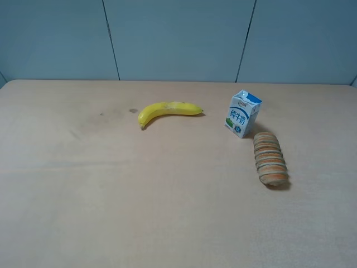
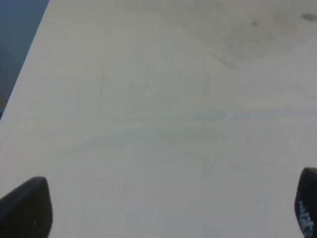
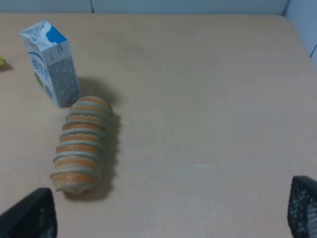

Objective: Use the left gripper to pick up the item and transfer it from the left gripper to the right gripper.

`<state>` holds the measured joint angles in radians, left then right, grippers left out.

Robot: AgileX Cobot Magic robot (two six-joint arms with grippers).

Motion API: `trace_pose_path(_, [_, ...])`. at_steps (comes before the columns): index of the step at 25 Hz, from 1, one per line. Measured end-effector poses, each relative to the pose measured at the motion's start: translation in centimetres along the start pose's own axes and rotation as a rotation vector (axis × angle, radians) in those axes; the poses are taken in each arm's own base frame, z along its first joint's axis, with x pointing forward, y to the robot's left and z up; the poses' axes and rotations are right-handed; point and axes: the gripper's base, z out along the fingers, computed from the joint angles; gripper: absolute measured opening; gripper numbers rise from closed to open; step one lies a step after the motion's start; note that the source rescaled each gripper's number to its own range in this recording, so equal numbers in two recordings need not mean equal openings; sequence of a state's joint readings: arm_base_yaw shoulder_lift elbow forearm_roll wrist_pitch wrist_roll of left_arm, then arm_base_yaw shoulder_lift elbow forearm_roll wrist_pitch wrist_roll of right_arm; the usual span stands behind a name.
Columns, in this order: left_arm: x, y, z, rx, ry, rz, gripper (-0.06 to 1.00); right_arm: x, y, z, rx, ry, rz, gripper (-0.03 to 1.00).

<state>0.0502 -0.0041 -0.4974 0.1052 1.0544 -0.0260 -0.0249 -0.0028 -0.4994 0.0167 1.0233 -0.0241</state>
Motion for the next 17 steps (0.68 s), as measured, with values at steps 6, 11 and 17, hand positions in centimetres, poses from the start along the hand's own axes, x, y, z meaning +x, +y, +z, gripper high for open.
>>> trace_pose_path(6, [0.0,0.0,0.0,0.0,0.0,0.0,0.98,0.0,0.0,0.0,0.0,0.0,0.0,1.0])
trace_pose_path(11, [0.0,0.0,0.0,0.0,0.0,0.0,0.98,0.0,0.0,0.0,0.0,0.0,0.0,1.0])
trace_pose_path(17, [0.0,0.0,0.0,0.0,0.0,0.0,0.98,0.0,0.0,0.0,0.0,0.0,0.0,1.0])
